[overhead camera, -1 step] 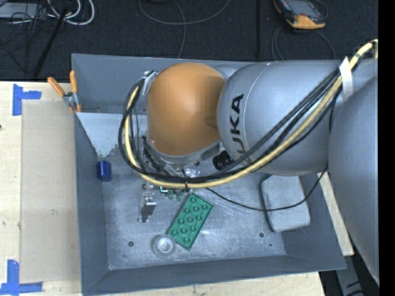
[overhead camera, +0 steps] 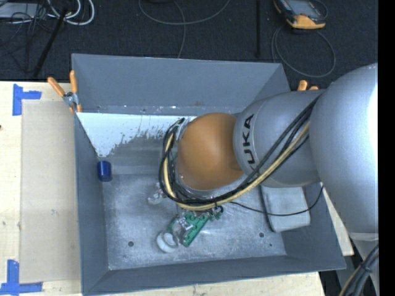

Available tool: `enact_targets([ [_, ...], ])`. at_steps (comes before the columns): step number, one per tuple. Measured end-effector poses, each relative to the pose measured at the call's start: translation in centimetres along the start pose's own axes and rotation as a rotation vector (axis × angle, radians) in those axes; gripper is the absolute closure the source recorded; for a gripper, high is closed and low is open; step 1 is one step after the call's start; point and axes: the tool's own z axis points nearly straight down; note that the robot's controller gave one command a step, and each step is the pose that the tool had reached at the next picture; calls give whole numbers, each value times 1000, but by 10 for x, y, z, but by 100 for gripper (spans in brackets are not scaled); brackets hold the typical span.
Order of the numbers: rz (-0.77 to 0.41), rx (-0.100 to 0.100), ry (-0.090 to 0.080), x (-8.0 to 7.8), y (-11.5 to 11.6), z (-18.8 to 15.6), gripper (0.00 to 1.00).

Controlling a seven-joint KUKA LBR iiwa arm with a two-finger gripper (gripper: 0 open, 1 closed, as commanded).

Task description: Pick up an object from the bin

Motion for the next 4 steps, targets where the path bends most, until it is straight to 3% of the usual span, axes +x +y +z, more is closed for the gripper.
enact_targets([
  [1, -439, 3, 6, 61, -101, -23, 0],
  [2, -802, 0, 4, 58, -82, -23, 0],
  [3, -1076, 0, 6, 43, -82, 3, 0],
  [4, -1459, 3, 4, 36, -78, 3, 0],
])
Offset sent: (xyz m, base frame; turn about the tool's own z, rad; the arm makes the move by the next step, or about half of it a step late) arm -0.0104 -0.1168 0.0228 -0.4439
